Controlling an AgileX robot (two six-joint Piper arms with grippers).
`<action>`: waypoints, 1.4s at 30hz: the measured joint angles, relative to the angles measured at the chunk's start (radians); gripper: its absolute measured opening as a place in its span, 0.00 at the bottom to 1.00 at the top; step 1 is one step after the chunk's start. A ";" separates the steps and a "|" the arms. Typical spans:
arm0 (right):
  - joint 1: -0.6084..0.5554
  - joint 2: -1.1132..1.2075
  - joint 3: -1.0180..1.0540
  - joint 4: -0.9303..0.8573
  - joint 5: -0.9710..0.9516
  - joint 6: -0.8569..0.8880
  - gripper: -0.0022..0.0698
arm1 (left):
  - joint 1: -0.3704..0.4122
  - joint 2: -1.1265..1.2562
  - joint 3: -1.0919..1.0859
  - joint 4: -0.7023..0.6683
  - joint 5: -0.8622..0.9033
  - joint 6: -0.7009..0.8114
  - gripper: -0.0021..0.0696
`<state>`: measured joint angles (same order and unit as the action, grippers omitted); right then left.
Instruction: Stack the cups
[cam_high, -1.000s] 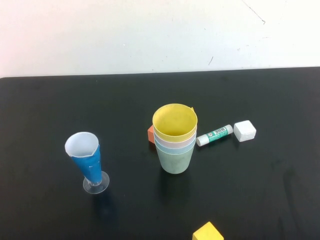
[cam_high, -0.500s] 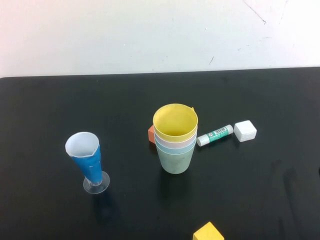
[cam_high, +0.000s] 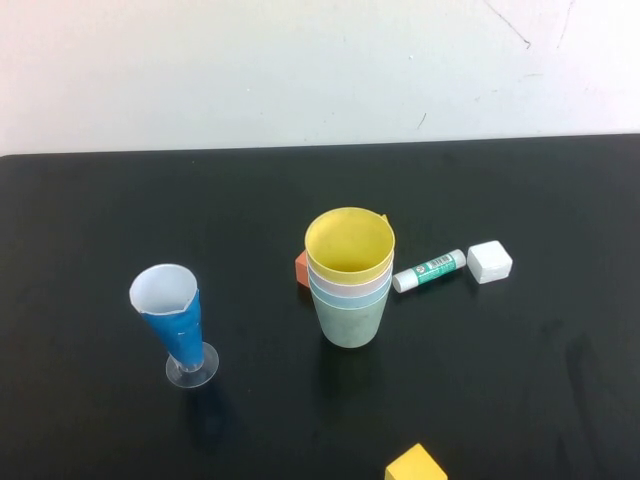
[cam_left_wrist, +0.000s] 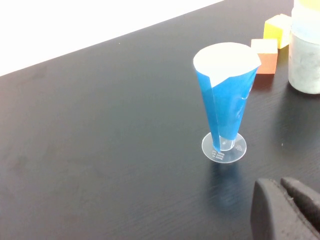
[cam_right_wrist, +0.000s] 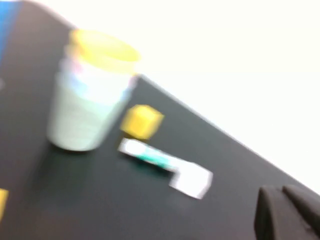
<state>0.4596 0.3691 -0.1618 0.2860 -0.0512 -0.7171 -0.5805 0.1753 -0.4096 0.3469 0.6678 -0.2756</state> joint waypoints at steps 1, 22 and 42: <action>-0.045 -0.031 0.016 0.000 -0.002 -0.002 0.03 | 0.000 0.000 0.000 0.000 0.000 0.000 0.03; -0.689 -0.382 0.190 -0.319 0.218 0.518 0.03 | 0.000 0.000 0.000 0.000 0.002 0.000 0.03; -0.367 -0.382 0.190 -0.410 0.379 0.717 0.03 | 0.000 0.000 0.000 0.000 0.004 0.000 0.03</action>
<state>0.0923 -0.0131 0.0280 -0.1245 0.3282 0.0000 -0.5805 0.1753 -0.4096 0.3469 0.6722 -0.2756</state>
